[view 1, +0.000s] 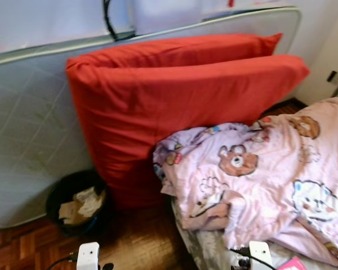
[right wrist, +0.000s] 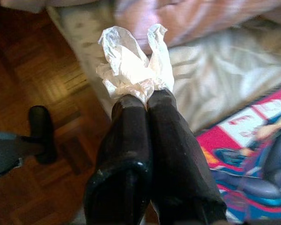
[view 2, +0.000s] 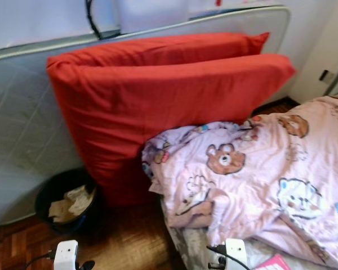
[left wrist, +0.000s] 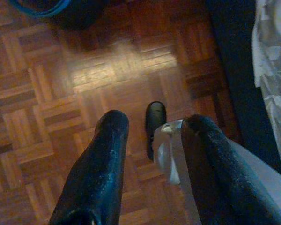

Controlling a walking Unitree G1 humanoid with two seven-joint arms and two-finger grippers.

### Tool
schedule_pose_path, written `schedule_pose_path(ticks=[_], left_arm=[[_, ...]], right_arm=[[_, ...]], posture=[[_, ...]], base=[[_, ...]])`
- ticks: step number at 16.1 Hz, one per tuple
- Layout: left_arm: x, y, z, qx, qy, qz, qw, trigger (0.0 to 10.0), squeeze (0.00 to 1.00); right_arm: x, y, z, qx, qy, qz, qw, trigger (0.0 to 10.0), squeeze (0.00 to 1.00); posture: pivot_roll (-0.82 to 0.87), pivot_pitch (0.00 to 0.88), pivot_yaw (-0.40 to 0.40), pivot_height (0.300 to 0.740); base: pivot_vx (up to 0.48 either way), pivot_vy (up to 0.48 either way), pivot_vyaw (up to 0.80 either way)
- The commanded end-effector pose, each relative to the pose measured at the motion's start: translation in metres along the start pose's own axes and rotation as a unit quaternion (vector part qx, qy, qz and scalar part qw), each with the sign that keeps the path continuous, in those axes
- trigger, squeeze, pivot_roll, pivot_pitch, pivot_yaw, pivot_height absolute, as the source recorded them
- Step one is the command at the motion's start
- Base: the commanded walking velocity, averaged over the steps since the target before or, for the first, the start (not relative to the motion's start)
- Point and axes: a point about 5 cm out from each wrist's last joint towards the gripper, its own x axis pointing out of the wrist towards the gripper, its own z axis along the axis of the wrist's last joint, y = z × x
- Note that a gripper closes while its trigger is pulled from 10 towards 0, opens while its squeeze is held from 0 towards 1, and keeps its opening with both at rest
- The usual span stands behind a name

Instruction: Clean up the room

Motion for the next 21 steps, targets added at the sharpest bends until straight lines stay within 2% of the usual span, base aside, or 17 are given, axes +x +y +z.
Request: schedule_pose_path(ticks=[1, 4, 9, 16, 21], left_arm=[[-0.002, 0.003, -0.010, 0.003, 0.022, 0.005, 1.000, 10.0, 0.00], [-0.004, 0.005, -0.012, 0.003, 0.023, 0.004, 1.000, 10.0, 0.00], [-0.004, 0.006, -0.011, 0.002, 0.020, 0.005, 1.000, 10.0, 0.00], [0.000, -0.013, -0.011, 0.004, 0.023, -0.004, 1.000, 10.0, 0.00], [0.005, -0.025, 0.000, 0.005, 0.012, -0.012, 1.000, 10.0, 0.00]], right_arm=[[-0.001, 0.005, -0.007, 0.003, 0.015, 0.005, 1.000, 10.0, 0.00], [0.000, 0.017, -0.012, 0.005, 0.022, 0.008, 1.000, 10.0, 0.00], [0.000, 0.017, -0.013, 0.007, 0.022, 0.008, 1.000, 10.0, 0.00], [-0.001, 0.009, -0.010, 0.010, 0.018, 0.004, 1.000, 10.0, 0.00], [-0.002, 0.007, -0.012, 0.011, 0.019, 0.004, 1.000, 10.0, 0.00]], posture=[[-0.01, 0.082, 0.005, 0.740], [-0.01, 0.083, 0.007, 0.740], [-0.01, 0.084, 0.008, 0.740], [-0.01, 0.083, 0.012, 0.740], [0.00, 0.085, 0.013, 0.740]], base=[[0.000, 0.255, 0.00], [0.000, 0.264, 0.00], [0.000, 0.304, 0.00], [0.000, 0.347, 0.00], [0.000, 0.346, 0.00]])
